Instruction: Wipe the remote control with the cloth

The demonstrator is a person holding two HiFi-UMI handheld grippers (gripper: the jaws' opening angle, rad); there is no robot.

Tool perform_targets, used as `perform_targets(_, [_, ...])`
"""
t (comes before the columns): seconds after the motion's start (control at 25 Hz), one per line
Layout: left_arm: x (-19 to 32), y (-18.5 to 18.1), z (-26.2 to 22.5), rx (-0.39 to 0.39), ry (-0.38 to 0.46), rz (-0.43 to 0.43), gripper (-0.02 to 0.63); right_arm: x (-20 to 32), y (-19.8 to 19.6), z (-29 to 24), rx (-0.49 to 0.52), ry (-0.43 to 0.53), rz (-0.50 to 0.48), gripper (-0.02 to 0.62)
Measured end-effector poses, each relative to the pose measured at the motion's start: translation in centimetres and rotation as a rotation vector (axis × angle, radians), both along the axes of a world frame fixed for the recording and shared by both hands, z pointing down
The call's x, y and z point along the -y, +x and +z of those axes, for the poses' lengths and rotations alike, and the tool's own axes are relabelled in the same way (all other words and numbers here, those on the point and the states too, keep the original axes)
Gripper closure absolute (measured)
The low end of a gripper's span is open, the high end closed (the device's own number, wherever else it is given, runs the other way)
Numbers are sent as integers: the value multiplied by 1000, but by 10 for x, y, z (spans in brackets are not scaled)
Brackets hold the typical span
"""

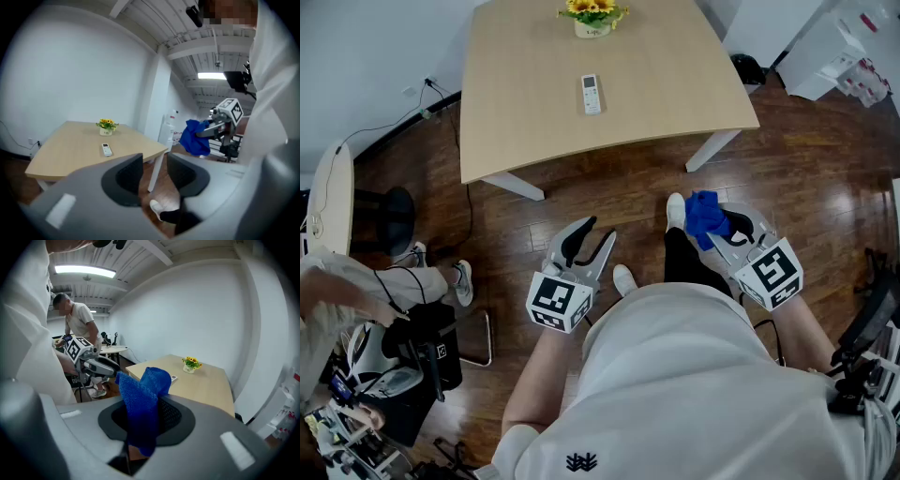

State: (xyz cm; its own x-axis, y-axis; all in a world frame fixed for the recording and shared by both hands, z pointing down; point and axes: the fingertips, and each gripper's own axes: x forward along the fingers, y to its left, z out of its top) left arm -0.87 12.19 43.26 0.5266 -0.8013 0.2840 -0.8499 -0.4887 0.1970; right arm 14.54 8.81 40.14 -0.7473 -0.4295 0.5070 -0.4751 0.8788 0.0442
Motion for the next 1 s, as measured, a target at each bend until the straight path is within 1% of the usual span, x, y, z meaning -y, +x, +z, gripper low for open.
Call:
perform_targets(0.08, [9, 1, -4, 11, 3, -16, 434, 11, 2, 3, 14, 20, -28, 515])
perform_targets(0.16, [29, 4, -6, 15, 4, -32, 419, 36, 5, 6, 26, 22, -52, 515])
perform_targets(0.24, [59, 8, -8, 10, 5, -59, 405, 74, 4, 7, 37, 18, -80, 515])
perform_targets(0.36, [104, 9, -14, 0, 9, -118, 365, 128, -5, 3, 59, 17, -136, 515])
perform_targets(0.44, [135, 11, -20, 0, 1, -147, 360, 159, -8, -2, 72, 9, -164, 515])
perform_targets(0.52, [166, 13, -20, 11, -12, -168, 353, 189, -4, 3, 64, -2, -186, 515])
perform_targets(0.68, [212, 16, -5, 38, -51, -215, 347, 223, 3, 11, 87, -49, -253, 515])
perform_targets(0.8, [246, 12, 6, 62, -66, -271, 344, 246, 11, 20, 70, -81, -283, 515])
perform_targets(0.88, [264, 2, 20, 83, -87, -323, 344, 260, 16, 29, 51, -91, -282, 515])
perform_targets(1.0, [286, -20, 48, 117, -134, -384, 344, 279, 15, 37, 45, -81, -258, 515])
